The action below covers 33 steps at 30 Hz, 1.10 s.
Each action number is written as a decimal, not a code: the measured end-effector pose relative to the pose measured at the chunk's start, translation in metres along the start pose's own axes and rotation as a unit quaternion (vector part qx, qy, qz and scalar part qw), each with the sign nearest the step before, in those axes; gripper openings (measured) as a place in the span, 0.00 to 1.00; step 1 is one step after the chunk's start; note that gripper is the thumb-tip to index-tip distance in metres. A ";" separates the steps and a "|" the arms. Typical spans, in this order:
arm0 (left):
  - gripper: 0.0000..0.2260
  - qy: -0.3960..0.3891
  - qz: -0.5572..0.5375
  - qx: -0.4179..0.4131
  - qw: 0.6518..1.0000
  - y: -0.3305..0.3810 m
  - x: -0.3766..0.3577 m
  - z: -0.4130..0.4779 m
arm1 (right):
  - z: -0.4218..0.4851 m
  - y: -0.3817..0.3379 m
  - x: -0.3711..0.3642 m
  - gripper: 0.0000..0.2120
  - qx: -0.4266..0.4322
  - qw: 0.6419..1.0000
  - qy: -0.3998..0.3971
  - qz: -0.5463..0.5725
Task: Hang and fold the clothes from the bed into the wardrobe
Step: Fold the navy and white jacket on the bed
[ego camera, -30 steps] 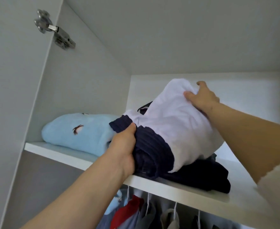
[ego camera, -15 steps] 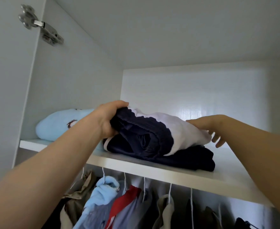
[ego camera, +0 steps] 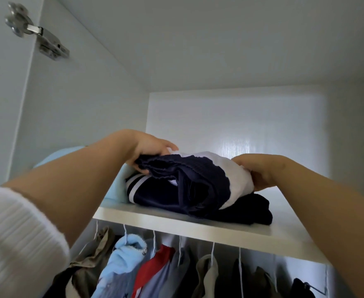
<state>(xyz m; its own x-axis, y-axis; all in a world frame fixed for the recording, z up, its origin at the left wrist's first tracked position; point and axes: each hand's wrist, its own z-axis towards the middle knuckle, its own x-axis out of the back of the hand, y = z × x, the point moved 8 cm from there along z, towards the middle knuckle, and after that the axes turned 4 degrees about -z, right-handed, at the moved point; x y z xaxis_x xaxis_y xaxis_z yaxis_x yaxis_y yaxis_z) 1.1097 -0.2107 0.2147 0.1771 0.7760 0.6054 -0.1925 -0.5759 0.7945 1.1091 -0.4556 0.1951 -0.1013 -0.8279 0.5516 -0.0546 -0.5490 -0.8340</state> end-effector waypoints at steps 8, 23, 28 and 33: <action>0.18 0.162 -0.174 -0.190 0.953 0.008 0.009 0.004 | 0.002 -0.049 0.042 0.07 0.187 0.945 0.250 0.091; 0.08 0.037 0.356 -0.011 0.934 0.009 -0.005 0.008 | -0.010 -0.046 -0.066 0.18 0.129 0.902 -0.034 -0.411; 0.21 0.110 0.357 -0.197 0.907 0.048 -0.027 0.028 | -0.014 -0.054 -0.065 0.20 0.171 0.890 -0.022 -0.423; 0.18 -0.095 0.338 -0.087 0.932 0.003 -0.059 0.039 | -0.030 -0.062 -0.076 0.16 0.247 0.907 -0.129 -0.317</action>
<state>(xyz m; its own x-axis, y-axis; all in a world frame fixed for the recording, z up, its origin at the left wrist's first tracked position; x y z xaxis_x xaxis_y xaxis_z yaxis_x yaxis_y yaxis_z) 1.1359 -0.2681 0.1833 0.1226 0.1822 0.9756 -0.4721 -0.8539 0.2188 1.0903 -0.3556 0.2045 0.0337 -0.2933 0.9554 0.4369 -0.8555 -0.2780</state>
